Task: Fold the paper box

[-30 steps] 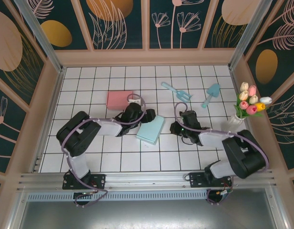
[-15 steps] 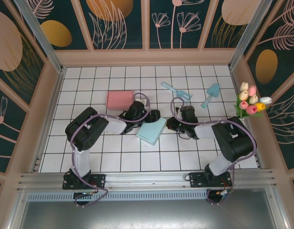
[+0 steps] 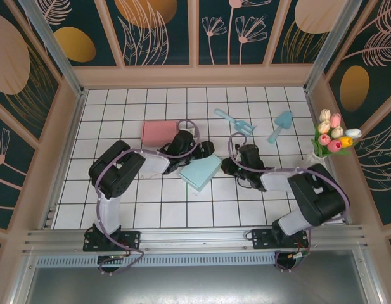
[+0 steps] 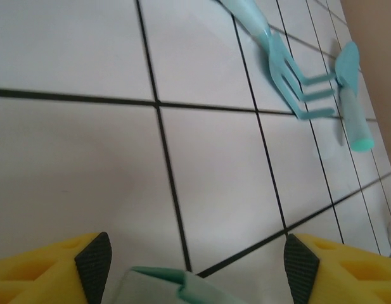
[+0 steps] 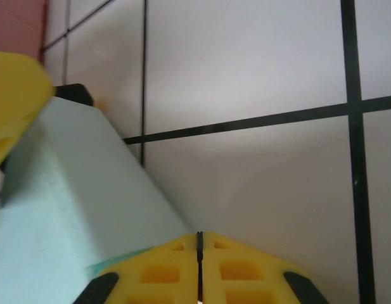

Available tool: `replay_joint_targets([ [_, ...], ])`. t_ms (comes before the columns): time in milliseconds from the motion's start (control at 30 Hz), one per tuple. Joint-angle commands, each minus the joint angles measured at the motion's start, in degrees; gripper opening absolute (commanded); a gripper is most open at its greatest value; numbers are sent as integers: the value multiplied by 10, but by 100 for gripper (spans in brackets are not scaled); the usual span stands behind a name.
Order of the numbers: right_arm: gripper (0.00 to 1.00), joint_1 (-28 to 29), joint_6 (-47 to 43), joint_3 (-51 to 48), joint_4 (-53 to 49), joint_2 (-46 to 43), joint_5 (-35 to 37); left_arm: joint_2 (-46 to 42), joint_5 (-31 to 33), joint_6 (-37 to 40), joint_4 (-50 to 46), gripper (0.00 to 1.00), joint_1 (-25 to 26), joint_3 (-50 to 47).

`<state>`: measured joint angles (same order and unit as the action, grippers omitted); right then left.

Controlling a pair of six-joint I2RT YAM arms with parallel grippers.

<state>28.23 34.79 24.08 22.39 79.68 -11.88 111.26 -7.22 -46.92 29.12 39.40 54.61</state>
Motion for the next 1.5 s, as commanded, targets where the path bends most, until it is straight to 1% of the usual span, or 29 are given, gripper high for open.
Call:
replay_joint_targets([
  [0, 33, 3, -31, -15, -43, -75, 47, -76, 65, 8, -37, 75, -13, -29],
  [100, 45, 3, -59, -12, -89, -144, 66, -146, 75, -9, -24, 76, -13, -86],
  [167, 49, 3, -77, 6, -126, -169, 75, -193, 83, -23, -18, 76, -13, -128],
  [267, 51, 3, -111, 52, -172, -172, 73, -272, 109, -55, 6, 76, -8, -215],
  [400, 54, 4, -157, 111, -207, -133, 59, -382, 153, -89, 17, 77, 18, -323],
  [467, 54, 4, -175, 134, -212, -106, 46, -434, 184, -101, 3, 78, 44, -360],
  [567, 54, 4, -187, 155, -203, -68, 27, -499, 235, -145, -31, 81, 83, -403],
  [700, 54, 5, -197, 185, -201, -9, 7, -544, 244, -226, -51, 82, 98, -438],
  [833, 53, 9, -213, 209, -206, 39, -11, -546, 239, -280, -92, 82, 110, -418],
  [1000, 53, 17, -225, 225, -209, 89, -20, -496, 231, -346, -67, 82, 141, -395],
  [1167, 52, 23, -237, 239, -215, 126, -23, -416, 225, -359, -22, 82, 162, -366],
  [1467, 51, 24, -235, 227, -210, 136, -36, -307, 207, -348, 45, 79, 163, -322],
])
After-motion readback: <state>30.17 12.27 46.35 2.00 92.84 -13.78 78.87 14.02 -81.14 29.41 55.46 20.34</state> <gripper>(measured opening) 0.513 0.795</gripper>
